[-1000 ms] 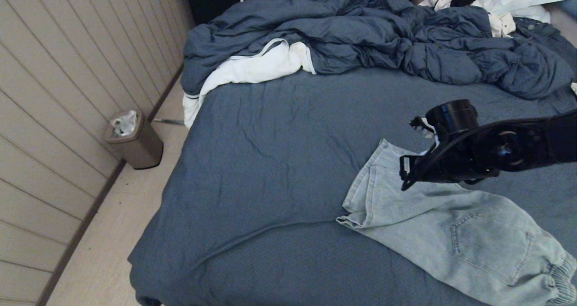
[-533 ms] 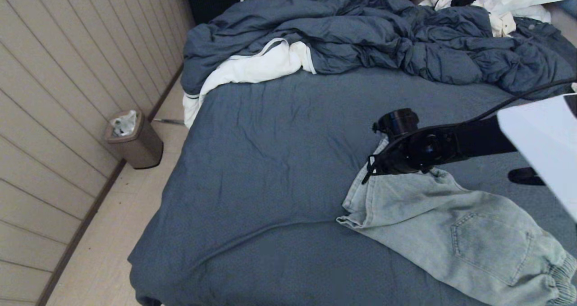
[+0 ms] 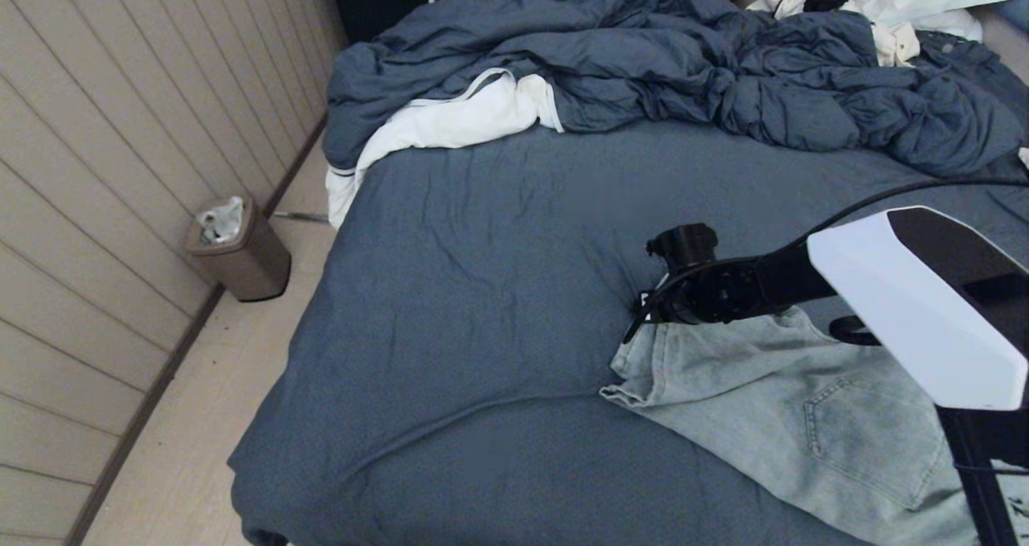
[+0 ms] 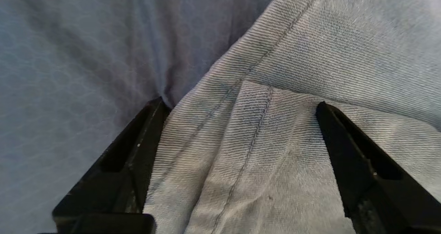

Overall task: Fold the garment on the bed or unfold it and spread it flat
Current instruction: Unford the blue shorts

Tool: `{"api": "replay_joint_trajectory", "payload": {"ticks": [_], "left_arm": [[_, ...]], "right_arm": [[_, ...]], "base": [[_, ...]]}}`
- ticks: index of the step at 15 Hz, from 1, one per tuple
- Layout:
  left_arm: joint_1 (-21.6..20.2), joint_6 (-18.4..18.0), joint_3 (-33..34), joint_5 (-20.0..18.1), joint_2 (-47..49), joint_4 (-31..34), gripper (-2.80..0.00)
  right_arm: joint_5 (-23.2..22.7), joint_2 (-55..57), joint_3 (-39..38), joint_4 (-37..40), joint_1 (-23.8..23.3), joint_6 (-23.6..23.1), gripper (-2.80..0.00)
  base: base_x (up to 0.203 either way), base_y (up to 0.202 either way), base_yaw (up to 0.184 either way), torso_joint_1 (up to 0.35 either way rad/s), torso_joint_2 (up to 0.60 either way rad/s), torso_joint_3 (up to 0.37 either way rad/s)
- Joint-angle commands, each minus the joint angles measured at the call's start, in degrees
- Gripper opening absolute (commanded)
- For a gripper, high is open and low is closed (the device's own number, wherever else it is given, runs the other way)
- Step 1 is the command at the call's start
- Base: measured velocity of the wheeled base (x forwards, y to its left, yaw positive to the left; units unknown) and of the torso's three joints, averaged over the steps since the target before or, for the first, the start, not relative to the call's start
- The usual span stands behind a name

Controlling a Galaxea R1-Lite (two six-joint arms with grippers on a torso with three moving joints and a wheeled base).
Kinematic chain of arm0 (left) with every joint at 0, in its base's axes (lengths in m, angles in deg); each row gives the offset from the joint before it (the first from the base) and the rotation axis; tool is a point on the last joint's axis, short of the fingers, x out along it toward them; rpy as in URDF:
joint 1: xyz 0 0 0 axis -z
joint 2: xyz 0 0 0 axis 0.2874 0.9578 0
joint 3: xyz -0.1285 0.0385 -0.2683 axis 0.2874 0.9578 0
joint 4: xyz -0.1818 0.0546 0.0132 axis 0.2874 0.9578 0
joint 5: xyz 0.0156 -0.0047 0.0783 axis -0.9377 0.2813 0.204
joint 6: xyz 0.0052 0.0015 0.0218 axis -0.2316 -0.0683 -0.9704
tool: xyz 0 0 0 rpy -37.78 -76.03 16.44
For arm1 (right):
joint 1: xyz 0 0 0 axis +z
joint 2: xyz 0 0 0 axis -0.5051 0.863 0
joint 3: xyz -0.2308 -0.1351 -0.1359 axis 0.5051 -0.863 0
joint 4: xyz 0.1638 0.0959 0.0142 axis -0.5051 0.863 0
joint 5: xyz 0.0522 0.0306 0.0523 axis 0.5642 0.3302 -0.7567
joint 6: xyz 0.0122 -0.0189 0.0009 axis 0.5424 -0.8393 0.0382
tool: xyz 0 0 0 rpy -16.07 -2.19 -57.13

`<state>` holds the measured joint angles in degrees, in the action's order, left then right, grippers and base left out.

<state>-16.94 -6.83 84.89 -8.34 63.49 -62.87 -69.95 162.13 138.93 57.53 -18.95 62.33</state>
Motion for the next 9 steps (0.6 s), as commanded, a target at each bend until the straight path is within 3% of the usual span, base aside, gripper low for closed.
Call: {"api": "replay_joint_trajectory", "payload": {"ticks": [1, 9], "left_arm": [[-0.02, 0.0, -0.08, -0.04, 0.26, 0.23, -2.8], [-0.02, -0.09, -0.08, -0.04, 0.3, 0.23, -2.8]], "right_arm": [[0.09, 1.73, 0.51, 0.17, -0.55, 0.48, 0.0], [-0.35, -0.35, 1.57, -0.44, -1.16, 1.37, 0.0]], "base": [[0.0, 0.0, 0.0, 0.0, 0.0, 0.0], [0.0, 0.0, 0.0, 0.0, 0.0, 0.0]]}}
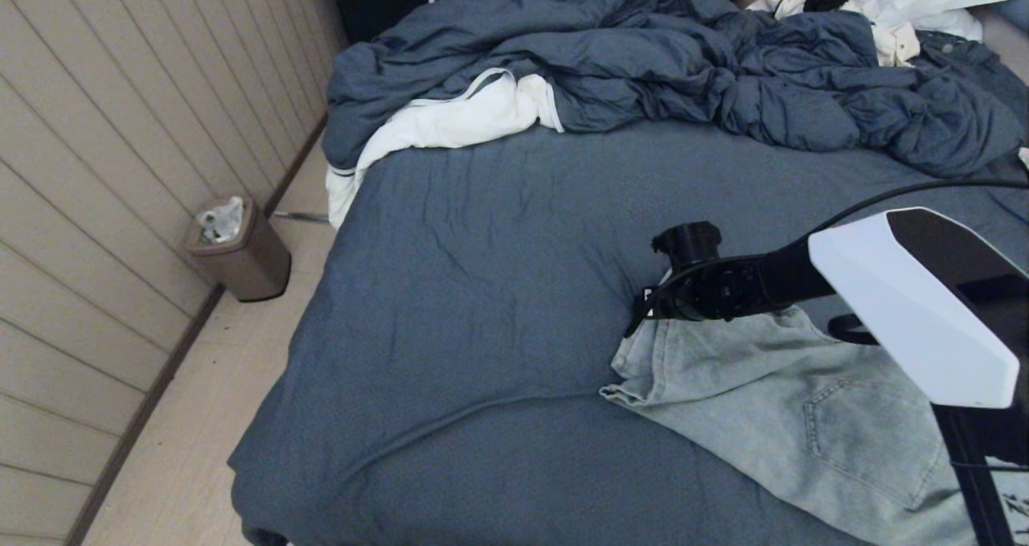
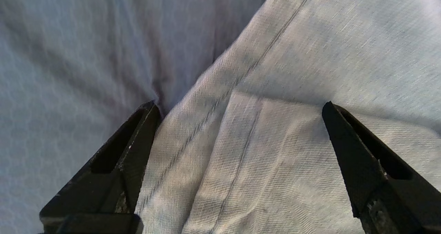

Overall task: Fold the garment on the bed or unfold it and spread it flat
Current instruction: Unford the blue shorts

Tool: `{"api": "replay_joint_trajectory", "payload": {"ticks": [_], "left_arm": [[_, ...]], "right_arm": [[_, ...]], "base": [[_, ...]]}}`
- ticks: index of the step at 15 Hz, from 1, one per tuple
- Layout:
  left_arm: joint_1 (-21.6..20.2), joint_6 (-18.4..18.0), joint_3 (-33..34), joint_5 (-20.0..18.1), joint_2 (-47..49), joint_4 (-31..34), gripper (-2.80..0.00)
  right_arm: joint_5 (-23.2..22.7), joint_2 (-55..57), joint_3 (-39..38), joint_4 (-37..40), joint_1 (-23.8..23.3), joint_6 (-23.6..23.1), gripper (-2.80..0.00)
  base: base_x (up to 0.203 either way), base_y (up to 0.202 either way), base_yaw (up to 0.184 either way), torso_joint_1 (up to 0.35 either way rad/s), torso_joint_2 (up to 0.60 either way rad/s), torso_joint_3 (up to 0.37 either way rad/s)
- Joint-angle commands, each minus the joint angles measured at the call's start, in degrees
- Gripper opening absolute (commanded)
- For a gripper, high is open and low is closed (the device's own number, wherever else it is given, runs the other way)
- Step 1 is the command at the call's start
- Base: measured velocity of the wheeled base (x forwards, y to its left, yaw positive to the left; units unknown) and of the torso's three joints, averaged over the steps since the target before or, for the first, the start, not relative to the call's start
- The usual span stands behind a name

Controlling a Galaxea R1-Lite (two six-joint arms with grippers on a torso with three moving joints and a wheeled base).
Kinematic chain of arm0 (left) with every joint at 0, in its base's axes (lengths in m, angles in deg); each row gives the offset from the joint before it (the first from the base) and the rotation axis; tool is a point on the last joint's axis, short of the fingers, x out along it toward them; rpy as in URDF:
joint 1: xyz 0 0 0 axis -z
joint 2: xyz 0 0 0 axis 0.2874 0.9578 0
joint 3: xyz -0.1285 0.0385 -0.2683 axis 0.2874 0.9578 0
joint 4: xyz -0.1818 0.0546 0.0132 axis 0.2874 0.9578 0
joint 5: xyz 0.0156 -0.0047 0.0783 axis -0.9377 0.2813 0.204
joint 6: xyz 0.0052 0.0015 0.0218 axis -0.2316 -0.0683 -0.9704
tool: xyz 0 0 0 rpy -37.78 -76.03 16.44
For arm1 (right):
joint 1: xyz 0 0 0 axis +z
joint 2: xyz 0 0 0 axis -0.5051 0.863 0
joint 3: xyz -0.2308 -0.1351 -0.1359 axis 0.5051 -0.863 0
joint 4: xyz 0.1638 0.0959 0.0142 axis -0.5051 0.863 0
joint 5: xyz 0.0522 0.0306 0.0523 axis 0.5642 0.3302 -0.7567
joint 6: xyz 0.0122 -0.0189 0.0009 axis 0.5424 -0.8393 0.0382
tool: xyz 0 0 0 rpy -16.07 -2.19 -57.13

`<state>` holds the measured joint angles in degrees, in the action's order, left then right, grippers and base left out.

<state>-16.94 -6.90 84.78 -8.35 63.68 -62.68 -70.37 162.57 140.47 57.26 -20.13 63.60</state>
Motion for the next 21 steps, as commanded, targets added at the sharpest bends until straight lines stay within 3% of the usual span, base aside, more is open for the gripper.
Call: {"api": "replay_joint_trajectory", "payload": {"ticks": [1, 5, 8, 13, 21], "left_arm": [[-0.02, -0.02, 0.03, -0.02, 0.11, 0.04, -2.8], [-0.02, -0.02, 0.03, -0.02, 0.37, 0.04, -2.8], [-0.02, -0.02, 0.03, -0.02, 0.37, 0.04, -2.8], [-0.02, -0.02, -0.06, -0.11, 0.63, 0.04, -2.8], [0.06, -0.02, -0.06, -0.2, 1.09, 0.04, -2.8]], "right_arm": [[0.06, -1.0, -0.06, -0.17, -0.02, 0.01, 0.0], [-0.79, -3.23, -1.1, -0.17, -0.34, 0.16, 0.0], [-5.78, -4.49, -2.6, -0.03, -1.32, 0.55, 0.0], [-8.12, -3.46, -2.62, 0.0, -3.36, 0.46, 0.0], [-8.55, -2.14, -3.05, 0.1, -3.62, 0.45, 0.0]], "base": [[0.0, 0.0, 0.0, 0.0, 0.0, 0.0], [0.0, 0.0, 0.0, 0.0, 0.0, 0.0], [0.0, 0.0, 0.0, 0.0, 0.0, 0.0], [0.0, 0.0, 0.0, 0.0, 0.0, 0.0], [0.0, 0.0, 0.0, 0.0, 0.0, 0.0]]}}
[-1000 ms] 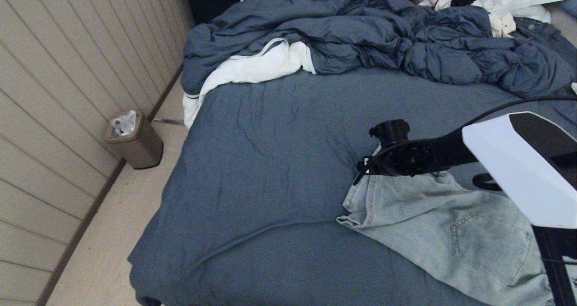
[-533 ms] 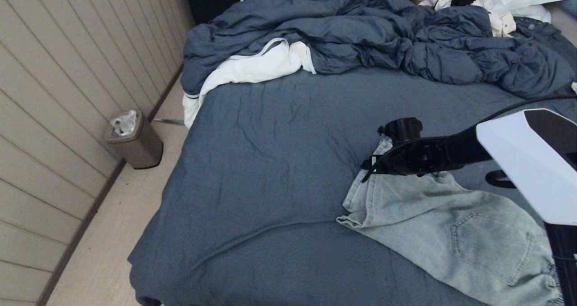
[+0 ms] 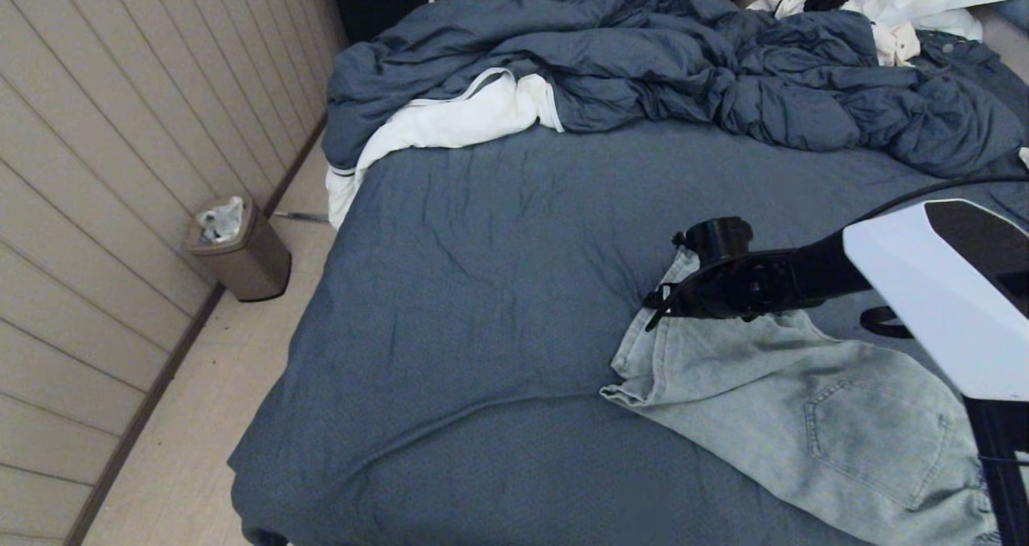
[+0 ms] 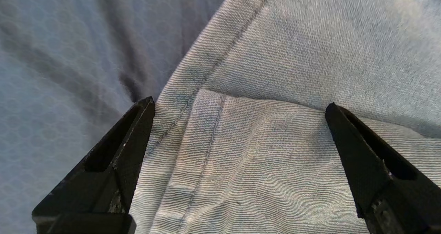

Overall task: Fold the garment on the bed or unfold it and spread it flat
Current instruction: Unford the blue shorts

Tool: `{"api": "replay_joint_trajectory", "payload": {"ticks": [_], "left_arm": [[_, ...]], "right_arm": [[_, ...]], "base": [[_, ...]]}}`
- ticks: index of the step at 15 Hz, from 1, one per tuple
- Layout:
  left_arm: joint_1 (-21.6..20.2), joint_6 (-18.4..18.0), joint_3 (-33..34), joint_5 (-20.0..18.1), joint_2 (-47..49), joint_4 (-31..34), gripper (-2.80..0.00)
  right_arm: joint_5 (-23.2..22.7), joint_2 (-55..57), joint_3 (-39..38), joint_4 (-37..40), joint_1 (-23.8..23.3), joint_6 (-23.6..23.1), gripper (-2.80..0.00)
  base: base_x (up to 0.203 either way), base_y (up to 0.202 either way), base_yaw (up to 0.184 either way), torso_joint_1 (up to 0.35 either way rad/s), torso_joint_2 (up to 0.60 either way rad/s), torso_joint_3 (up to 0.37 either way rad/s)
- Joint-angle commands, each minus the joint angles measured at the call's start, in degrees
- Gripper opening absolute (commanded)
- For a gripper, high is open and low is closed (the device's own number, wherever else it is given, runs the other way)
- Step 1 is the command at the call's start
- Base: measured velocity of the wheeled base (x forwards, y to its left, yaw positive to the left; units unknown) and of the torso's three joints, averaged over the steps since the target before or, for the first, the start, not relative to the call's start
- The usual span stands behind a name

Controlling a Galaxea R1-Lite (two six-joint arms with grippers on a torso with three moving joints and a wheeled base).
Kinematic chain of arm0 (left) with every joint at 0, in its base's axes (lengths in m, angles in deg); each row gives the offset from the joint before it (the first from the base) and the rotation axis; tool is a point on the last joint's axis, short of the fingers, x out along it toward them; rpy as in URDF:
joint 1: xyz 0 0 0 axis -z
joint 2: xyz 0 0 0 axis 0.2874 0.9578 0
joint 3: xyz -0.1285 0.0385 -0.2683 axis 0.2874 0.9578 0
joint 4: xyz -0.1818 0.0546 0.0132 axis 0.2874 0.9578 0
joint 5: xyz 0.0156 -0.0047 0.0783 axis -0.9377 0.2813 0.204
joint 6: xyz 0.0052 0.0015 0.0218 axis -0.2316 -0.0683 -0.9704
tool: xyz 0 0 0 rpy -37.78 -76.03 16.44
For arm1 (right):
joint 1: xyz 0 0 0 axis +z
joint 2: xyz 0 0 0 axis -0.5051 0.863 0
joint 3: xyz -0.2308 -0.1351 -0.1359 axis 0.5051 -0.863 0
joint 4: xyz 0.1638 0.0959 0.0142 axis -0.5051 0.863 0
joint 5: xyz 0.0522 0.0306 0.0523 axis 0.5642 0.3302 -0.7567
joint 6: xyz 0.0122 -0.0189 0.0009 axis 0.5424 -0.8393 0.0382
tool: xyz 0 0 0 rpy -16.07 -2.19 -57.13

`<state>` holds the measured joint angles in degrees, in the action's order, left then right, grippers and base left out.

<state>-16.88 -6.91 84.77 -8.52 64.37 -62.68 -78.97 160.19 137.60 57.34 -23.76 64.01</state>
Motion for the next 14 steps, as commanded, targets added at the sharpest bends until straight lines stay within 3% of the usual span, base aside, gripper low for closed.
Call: {"api": "replay_joint_trajectory", "payload": {"ticks": [1, 14], "left_arm": [[0.01, -0.01, -0.05, -0.03, 0.8, 0.04, -2.8], [-0.08, -0.01, 0.03, -0.01, 0.92, 0.04, -2.8]], "right_arm": [[0.05, 0.24, -0.27, 0.01, 0.03, 0.1, 0.0], [-0.21, -4.15, -1.93, -0.07, 0.01, 0.57, 0.0]], "base": [[0.0, 0.0, 0.0, 0.0, 0.0, 0.0], [0.0, 0.0, 0.0, 0.0, 0.0, 0.0]]}}
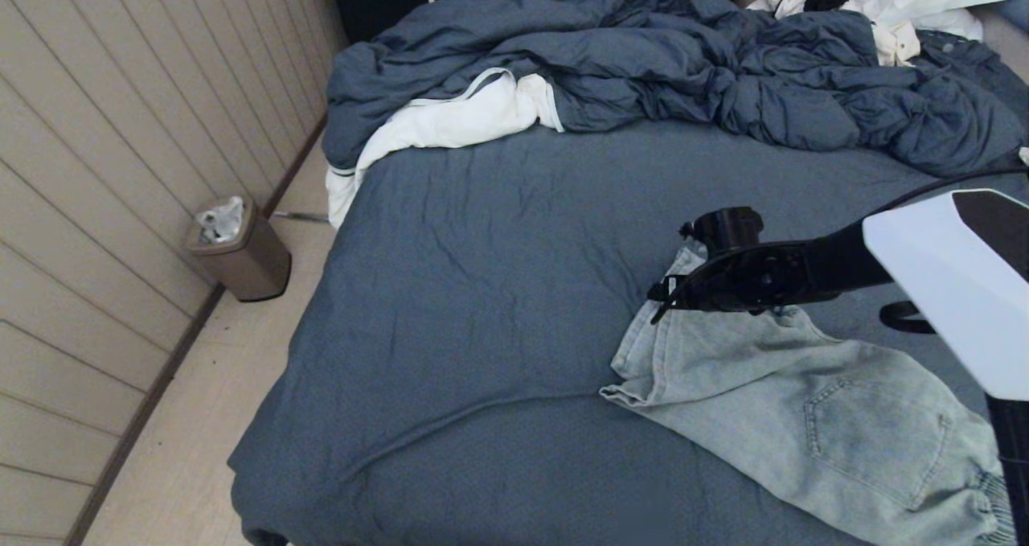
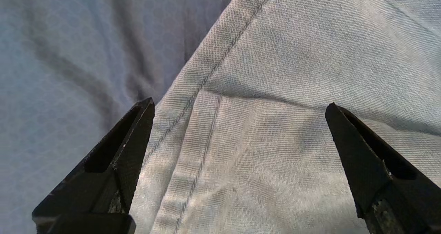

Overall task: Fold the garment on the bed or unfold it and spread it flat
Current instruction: Unford the blue shorts

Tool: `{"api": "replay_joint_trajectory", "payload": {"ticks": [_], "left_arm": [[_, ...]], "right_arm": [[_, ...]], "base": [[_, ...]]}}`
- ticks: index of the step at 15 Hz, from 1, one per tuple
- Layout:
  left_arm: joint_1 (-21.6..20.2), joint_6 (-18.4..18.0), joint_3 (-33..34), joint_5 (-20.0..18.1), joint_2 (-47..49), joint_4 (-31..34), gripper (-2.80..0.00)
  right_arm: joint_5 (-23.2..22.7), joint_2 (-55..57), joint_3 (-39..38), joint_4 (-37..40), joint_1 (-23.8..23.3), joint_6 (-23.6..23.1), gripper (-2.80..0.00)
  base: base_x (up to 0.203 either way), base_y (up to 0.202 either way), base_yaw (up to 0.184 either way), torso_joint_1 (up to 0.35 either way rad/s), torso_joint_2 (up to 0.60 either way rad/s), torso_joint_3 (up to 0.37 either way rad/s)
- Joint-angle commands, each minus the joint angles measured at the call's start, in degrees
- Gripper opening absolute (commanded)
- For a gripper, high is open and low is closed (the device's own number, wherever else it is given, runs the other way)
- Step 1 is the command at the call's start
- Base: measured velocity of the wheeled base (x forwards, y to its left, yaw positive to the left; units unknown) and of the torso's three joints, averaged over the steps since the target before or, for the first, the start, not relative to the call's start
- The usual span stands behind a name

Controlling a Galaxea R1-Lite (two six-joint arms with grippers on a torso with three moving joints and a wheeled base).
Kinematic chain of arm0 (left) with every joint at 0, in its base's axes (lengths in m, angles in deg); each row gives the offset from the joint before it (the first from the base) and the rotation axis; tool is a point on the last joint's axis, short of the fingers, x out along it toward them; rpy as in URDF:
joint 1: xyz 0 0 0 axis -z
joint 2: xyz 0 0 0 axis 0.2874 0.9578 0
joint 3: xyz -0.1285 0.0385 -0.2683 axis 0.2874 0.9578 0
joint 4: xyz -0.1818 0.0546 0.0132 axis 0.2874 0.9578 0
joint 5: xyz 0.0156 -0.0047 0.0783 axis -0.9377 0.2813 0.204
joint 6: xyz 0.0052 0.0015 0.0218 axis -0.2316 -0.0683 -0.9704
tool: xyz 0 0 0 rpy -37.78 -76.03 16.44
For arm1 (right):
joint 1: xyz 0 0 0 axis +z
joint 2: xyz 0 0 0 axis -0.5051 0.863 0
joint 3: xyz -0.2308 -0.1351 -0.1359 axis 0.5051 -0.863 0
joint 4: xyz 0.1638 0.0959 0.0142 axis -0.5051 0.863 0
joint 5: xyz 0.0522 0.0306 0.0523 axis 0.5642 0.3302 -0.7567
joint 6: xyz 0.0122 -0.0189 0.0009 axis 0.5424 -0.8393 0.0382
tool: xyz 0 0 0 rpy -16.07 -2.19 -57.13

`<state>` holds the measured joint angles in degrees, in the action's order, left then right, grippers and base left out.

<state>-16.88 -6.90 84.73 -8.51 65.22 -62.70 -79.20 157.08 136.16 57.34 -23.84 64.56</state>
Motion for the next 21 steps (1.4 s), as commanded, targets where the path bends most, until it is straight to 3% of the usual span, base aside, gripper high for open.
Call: {"api": "replay_joint_trajectory", "payload": {"ticks": [1, 8, 12, 14, 17, 21], "left_arm": [[-0.03, -0.02, 0.0, -0.04, 0.05, 0.06, -2.8], [-0.07, 0.01, 0.6, 0.23, -1.69, -1.34, -2.8], [0.01, 1.83, 0.75, 0.94, -1.6, -2.07, -2.8], [-0.02, 4.91, 1.21, 1.9, -1.65, -3.6, -2.8], [-0.03, 6.47, 4.38, 2.01, -1.63, -12.7, -2.8], [-0.01, 6.61, 4.48, 1.98, -1.6, -11.98, -2.8]], "right_arm": [[-0.07, -1.2, -0.72, -0.08, 0.09, -0.07, 0.0], [-2.59, -1.48, -2.06, 0.01, -0.83, -0.73, 0.0], [-3.85, -0.78, -2.52, -0.08, -0.71, -0.86, 0.0], [-3.94, -0.52, -2.44, -0.08, -0.7, -0.77, 0.0], [-3.94, -0.43, -2.44, -0.16, -0.7, -0.69, 0.0], [-3.94, -0.34, -2.44, -0.16, -0.61, -0.69, 0.0]], "base": [[0.0, 0.0, 0.0, 0.0, 0.0, 0.0], [0.0, 0.0, 0.0, 0.0, 0.0, 0.0], [0.0, 0.0, 0.0, 0.0, 0.0, 0.0], [0.0, 0.0, 0.0, 0.0, 0.0, 0.0], [0.0, 0.0, 0.0, 0.0, 0.0, 0.0], [0.0, 0.0, 0.0, 0.0, 0.0, 0.0]]}}
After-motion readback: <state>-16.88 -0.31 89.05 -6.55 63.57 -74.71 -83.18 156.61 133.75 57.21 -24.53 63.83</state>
